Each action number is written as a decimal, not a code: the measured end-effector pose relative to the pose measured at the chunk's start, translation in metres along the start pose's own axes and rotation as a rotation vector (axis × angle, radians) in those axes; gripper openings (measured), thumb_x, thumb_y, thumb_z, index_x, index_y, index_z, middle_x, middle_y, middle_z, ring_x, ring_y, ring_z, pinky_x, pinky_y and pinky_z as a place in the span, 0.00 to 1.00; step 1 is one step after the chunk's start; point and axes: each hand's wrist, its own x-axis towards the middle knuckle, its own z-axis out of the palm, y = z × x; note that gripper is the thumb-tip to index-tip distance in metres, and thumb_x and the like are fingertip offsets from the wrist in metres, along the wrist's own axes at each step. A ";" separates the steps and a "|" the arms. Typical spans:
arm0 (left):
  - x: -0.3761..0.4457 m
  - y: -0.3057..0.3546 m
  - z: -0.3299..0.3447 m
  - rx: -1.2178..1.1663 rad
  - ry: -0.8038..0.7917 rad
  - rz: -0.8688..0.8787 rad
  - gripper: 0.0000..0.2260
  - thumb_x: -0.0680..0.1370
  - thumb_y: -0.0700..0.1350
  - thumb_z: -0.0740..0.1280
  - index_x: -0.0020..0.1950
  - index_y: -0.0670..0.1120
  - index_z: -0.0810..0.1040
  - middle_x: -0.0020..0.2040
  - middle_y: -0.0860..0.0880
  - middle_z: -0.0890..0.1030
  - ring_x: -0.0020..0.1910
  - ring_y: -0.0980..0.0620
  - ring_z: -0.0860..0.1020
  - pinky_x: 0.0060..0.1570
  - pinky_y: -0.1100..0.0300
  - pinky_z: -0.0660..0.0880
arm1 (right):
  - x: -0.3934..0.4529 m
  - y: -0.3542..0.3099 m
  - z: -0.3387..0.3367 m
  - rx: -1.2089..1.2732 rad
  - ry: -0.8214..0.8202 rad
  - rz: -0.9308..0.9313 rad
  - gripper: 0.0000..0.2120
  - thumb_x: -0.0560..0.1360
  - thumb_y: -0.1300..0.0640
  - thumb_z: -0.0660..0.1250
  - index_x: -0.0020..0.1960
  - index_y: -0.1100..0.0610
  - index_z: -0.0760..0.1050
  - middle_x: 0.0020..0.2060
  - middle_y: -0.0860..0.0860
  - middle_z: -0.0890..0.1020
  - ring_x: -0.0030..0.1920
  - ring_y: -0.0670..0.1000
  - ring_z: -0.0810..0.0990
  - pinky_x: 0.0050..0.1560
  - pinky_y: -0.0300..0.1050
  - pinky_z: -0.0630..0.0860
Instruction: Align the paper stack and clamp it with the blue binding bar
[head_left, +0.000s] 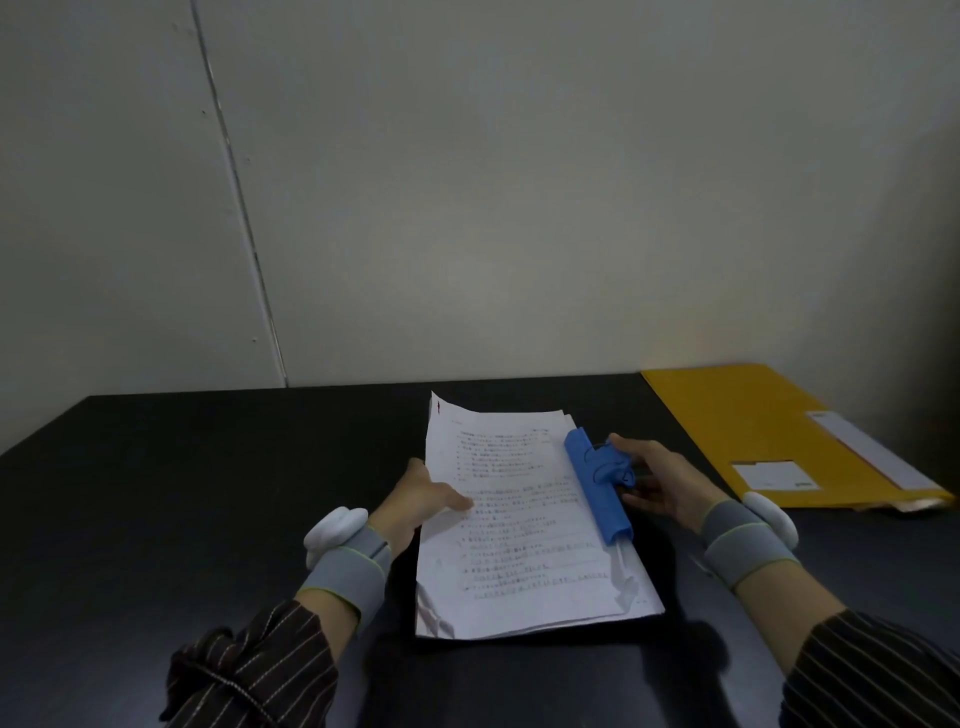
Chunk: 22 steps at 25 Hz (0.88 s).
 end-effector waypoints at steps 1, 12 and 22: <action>0.002 0.000 -0.001 0.017 0.006 0.003 0.32 0.70 0.34 0.72 0.69 0.40 0.59 0.67 0.43 0.71 0.62 0.46 0.71 0.48 0.59 0.71 | 0.001 0.001 -0.001 -0.007 -0.001 0.004 0.15 0.71 0.46 0.70 0.48 0.57 0.76 0.48 0.56 0.80 0.43 0.52 0.79 0.35 0.42 0.77; 0.000 0.006 -0.001 0.296 0.120 0.039 0.27 0.70 0.36 0.72 0.65 0.41 0.64 0.61 0.43 0.74 0.59 0.45 0.74 0.48 0.56 0.71 | -0.003 -0.009 -0.010 -0.237 0.079 -0.043 0.26 0.72 0.45 0.69 0.60 0.65 0.74 0.55 0.61 0.80 0.50 0.59 0.81 0.41 0.49 0.79; -0.020 0.038 0.000 0.691 0.193 0.212 0.30 0.68 0.43 0.75 0.67 0.43 0.67 0.64 0.43 0.74 0.61 0.45 0.75 0.56 0.54 0.75 | -0.032 -0.041 -0.005 -0.897 0.173 -0.368 0.16 0.72 0.45 0.68 0.45 0.58 0.81 0.44 0.54 0.82 0.46 0.53 0.80 0.43 0.44 0.74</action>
